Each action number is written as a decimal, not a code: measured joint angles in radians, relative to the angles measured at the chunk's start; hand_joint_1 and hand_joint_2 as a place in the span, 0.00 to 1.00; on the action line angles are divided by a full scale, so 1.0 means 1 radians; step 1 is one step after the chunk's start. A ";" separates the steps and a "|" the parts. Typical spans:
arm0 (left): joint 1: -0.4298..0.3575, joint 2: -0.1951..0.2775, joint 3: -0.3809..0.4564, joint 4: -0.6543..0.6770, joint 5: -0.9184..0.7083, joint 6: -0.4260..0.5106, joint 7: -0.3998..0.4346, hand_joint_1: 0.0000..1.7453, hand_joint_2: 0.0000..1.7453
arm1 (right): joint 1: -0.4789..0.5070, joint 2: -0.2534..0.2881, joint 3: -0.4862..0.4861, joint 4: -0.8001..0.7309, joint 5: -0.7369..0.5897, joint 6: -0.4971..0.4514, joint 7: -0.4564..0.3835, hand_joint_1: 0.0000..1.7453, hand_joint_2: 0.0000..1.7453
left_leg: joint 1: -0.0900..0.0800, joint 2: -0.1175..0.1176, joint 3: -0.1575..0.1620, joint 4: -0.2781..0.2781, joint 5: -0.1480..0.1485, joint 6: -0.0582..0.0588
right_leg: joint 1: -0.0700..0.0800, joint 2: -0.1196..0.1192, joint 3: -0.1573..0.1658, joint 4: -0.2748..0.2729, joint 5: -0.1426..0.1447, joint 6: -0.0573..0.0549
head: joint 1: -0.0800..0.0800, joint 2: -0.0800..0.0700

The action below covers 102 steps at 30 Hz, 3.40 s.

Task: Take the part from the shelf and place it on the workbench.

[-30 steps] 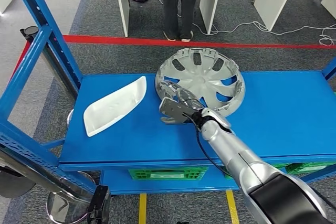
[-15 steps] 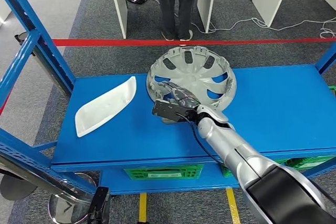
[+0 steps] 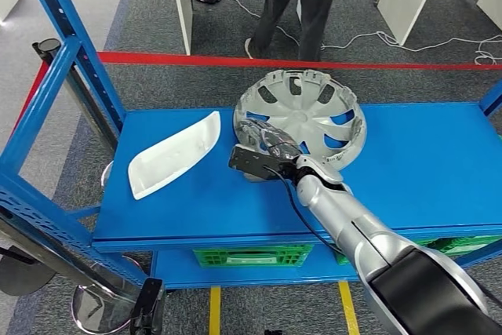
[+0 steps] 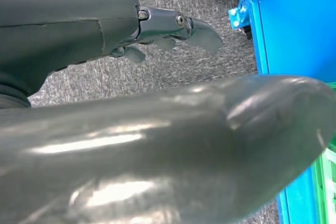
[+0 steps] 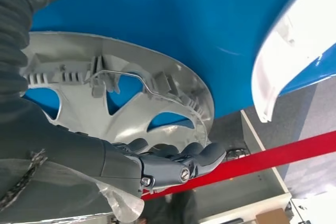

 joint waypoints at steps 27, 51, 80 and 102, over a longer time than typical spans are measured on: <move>0.037 -0.001 0.028 -0.036 -0.029 0.028 0.023 0.00 0.00 | -0.021 -0.055 0.000 0.022 0.107 -0.044 0.219 0.00 1.00 | 0.002 -0.001 0.000 -0.007 0.003 0.002 | 0.003 0.004 0.022 -0.044 -0.019 0.008 | 0.000 0.000; 0.068 -0.005 0.072 -0.091 -0.075 0.039 0.060 0.00 0.00 | -0.018 -0.089 0.000 0.066 0.172 0.019 0.288 0.00 1.00 | -0.005 -0.001 0.002 0.006 -0.004 -0.027 | 0.007 0.007 0.132 -0.251 0.086 -0.018 | -0.003 0.000; 0.070 -0.011 0.091 -0.100 -0.113 0.021 0.069 0.00 0.00 | -0.023 -0.094 0.000 0.079 0.187 0.106 0.238 1.00 1.00 | 0.004 -0.001 -0.001 0.027 -0.002 -0.043 | 0.002 -0.001 0.142 -0.254 0.085 -0.022 | -0.006 0.000; 0.068 -0.017 0.101 -0.102 -0.126 0.021 0.072 0.00 0.00 | -0.024 -0.095 0.000 0.082 0.193 0.105 0.231 1.00 1.00 | -0.002 0.003 -0.039 0.095 -0.061 -0.037 | -0.001 -0.007 0.145 -0.256 0.082 -0.029 | -0.003 0.000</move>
